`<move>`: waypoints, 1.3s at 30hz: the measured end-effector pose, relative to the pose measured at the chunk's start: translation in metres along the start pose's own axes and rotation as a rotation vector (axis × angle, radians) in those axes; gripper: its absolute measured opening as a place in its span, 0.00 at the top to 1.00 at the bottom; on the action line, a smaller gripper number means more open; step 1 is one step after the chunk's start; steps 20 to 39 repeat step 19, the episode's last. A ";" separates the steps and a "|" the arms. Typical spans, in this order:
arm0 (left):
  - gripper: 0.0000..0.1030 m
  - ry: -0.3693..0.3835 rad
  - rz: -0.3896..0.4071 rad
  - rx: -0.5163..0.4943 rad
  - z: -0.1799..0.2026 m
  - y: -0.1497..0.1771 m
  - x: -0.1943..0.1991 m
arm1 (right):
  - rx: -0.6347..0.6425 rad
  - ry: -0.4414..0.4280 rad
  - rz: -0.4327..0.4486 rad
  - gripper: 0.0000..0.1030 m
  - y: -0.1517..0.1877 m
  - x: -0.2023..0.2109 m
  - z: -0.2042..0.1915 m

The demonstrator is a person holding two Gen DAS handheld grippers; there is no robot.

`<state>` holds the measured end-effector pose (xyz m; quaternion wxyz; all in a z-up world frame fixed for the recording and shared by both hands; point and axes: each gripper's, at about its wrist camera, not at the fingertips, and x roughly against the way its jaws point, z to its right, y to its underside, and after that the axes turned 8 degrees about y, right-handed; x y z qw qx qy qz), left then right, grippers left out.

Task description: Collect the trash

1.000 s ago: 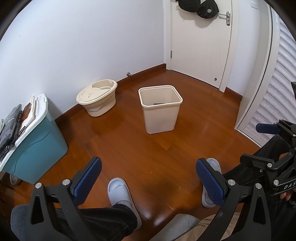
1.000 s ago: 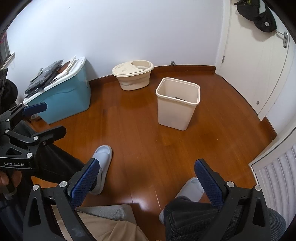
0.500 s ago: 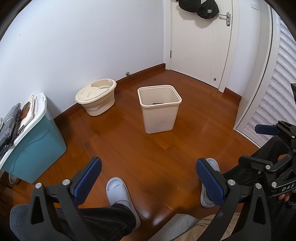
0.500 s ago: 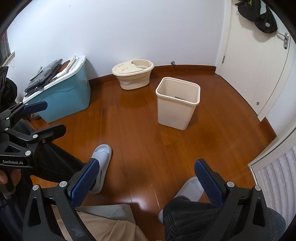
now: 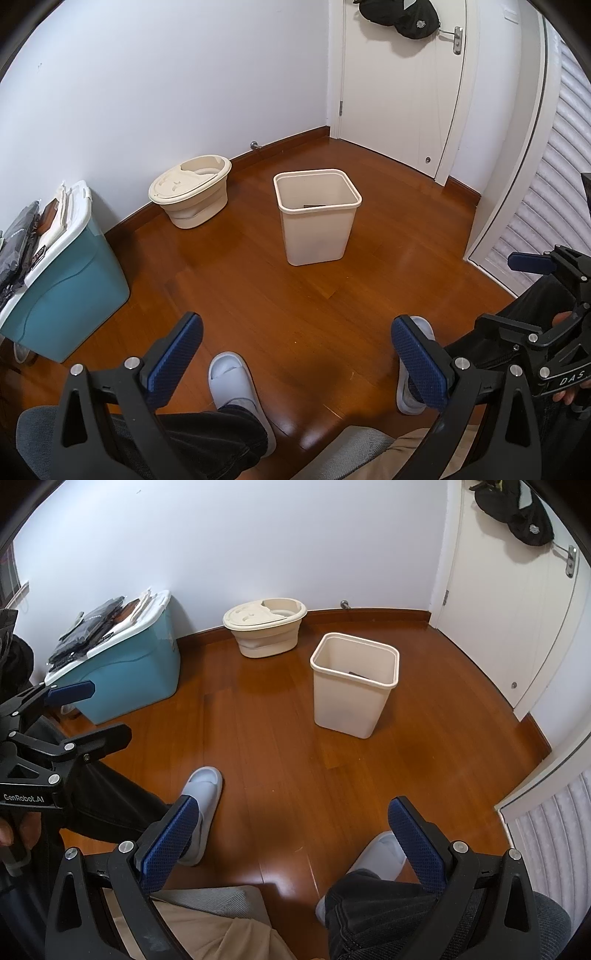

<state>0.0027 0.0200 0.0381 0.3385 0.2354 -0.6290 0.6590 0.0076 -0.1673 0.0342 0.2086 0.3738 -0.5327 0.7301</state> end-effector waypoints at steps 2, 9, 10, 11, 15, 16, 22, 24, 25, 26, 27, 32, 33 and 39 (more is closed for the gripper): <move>0.00 0.000 -0.002 -0.004 0.001 0.000 -0.001 | -0.001 0.001 0.000 0.00 0.000 0.000 0.000; 0.00 0.055 -0.036 0.038 -0.004 0.000 -0.006 | -0.002 0.000 -0.003 0.00 0.004 -0.001 0.002; 0.00 0.067 -0.034 0.043 -0.005 0.000 -0.006 | -0.002 -0.001 -0.006 0.00 0.004 -0.001 0.002; 0.00 0.073 -0.029 0.042 -0.005 0.000 -0.005 | -0.002 -0.003 -0.008 0.00 0.005 -0.002 0.002; 0.00 0.054 -0.011 0.004 0.002 0.002 -0.003 | -0.002 -0.005 -0.011 0.00 0.007 -0.002 0.002; 0.00 0.050 -0.008 -0.008 0.004 0.003 -0.002 | -0.002 -0.005 -0.011 0.00 0.007 -0.002 0.002; 0.00 0.040 -0.038 -0.022 0.007 0.003 -0.008 | -0.003 -0.005 -0.009 0.00 0.006 -0.002 0.002; 0.00 0.040 -0.038 -0.022 0.007 0.003 -0.008 | -0.003 -0.005 -0.009 0.00 0.006 -0.002 0.002; 0.00 0.040 -0.038 -0.022 0.007 0.003 -0.008 | -0.003 -0.005 -0.009 0.00 0.006 -0.002 0.002; 0.00 0.040 -0.038 -0.022 0.007 0.003 -0.008 | -0.003 -0.005 -0.009 0.00 0.006 -0.002 0.002; 0.00 0.040 -0.038 -0.022 0.007 0.003 -0.008 | -0.003 -0.005 -0.009 0.00 0.006 -0.002 0.002; 0.00 0.040 -0.038 -0.022 0.007 0.003 -0.008 | -0.003 -0.005 -0.009 0.00 0.006 -0.002 0.002; 0.00 0.040 -0.038 -0.022 0.007 0.003 -0.008 | -0.003 -0.005 -0.009 0.00 0.006 -0.002 0.002; 0.00 0.040 -0.038 -0.022 0.007 0.003 -0.008 | -0.003 -0.005 -0.009 0.00 0.006 -0.002 0.002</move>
